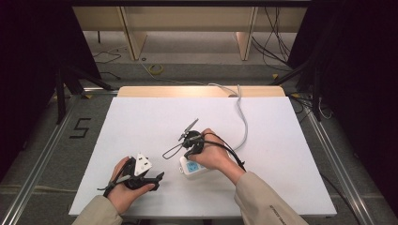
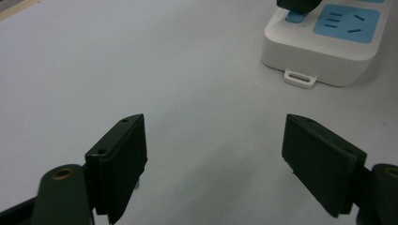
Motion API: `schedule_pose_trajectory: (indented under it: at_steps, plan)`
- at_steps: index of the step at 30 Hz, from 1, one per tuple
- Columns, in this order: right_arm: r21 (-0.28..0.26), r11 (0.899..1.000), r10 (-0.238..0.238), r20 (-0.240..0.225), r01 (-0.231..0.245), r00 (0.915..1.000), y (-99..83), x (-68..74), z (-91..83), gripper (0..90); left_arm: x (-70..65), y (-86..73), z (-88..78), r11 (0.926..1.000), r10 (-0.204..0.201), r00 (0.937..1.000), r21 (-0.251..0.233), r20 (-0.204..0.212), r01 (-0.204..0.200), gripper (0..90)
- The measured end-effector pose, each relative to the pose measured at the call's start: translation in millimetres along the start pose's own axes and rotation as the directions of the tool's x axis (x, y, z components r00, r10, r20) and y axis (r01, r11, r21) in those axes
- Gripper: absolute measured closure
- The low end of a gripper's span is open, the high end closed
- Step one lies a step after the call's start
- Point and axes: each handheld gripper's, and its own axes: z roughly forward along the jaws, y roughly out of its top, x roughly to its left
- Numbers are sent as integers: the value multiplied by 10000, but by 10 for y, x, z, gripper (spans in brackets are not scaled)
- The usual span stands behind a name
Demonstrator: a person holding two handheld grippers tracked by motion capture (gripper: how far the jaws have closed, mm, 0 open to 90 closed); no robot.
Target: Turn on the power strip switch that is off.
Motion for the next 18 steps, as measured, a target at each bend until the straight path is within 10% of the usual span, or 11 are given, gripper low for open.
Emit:
schedule_pose_trajectory:
  at_steps: [18]
  plan:
    - [23,10000,28,136,-28,9999,-2,20,30,900,-10,2,1,10000,-36,10000,-43,-8,36,224]
